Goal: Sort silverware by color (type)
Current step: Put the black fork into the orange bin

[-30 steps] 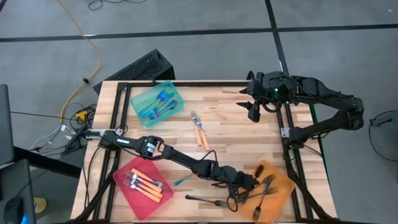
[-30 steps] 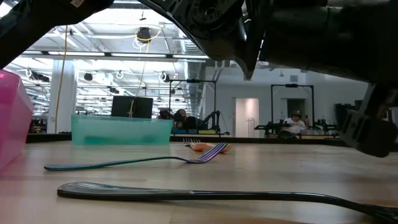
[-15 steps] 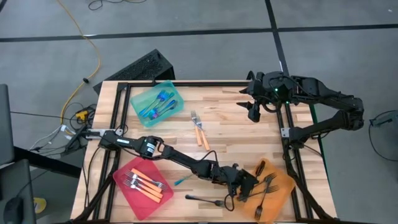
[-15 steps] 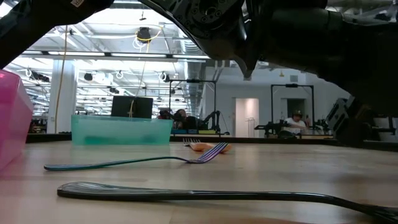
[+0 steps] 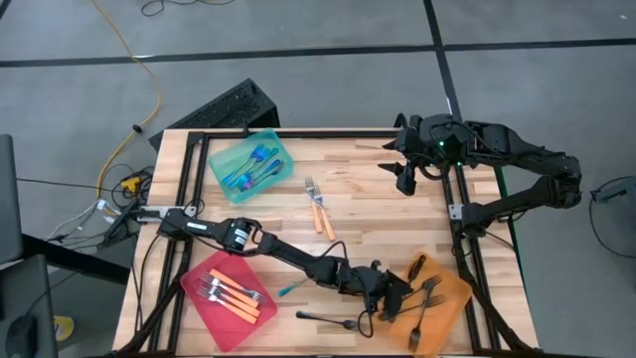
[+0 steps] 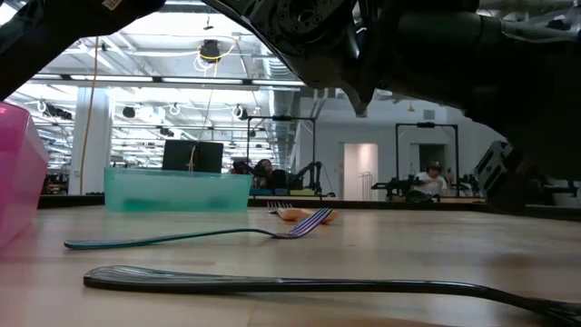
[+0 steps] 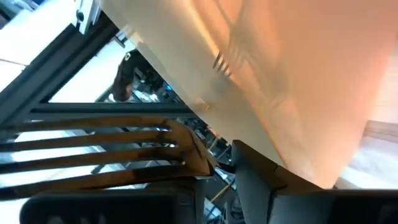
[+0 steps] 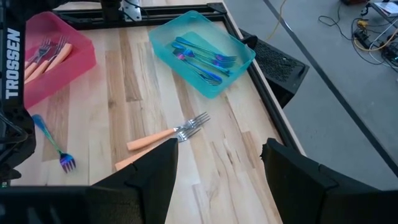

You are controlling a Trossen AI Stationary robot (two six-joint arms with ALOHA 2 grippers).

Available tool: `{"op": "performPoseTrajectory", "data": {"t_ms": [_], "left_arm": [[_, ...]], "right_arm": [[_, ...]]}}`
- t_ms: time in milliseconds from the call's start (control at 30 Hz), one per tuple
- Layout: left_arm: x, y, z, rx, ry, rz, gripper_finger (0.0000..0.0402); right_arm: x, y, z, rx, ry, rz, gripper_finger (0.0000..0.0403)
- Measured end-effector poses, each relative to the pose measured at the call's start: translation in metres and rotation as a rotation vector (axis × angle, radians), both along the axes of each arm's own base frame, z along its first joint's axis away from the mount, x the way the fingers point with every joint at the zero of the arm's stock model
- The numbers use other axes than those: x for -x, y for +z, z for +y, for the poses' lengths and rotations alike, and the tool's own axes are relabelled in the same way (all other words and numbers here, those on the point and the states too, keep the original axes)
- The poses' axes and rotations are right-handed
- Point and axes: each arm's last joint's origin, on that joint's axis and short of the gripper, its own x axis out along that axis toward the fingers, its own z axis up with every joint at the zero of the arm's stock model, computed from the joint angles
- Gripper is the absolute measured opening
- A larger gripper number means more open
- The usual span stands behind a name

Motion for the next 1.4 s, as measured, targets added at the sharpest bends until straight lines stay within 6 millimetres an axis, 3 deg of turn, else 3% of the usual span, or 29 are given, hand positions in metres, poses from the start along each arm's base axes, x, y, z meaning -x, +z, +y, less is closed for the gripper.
{"op": "performPoseTrajectory", "data": {"t_ms": [167, 567, 900, 1400], "left_arm": [[0.000, 0.003, 0.000, 0.189, 0.060, 0.006, 0.0057], [0.009, 0.031, -0.001, 0.470, 0.140, 0.132, 0.0103], [0.015, 0.027, -0.013, 0.374, 0.113, 0.182, 0.0122], [0.015, 0.030, -0.013, 0.131, 0.082, 0.143, 0.0122]], "right_arm": [[0.001, -0.001, 0.000, -0.010, -0.006, 0.006, 0.0255], [0.000, -0.001, 0.000, -0.010, -0.007, 0.005, 0.0255], [0.000, 0.000, 0.000, -0.010, -0.007, 0.000, 0.0255], [0.000, 0.000, 0.000, -0.010, -0.007, -0.002, 0.0255]]}}
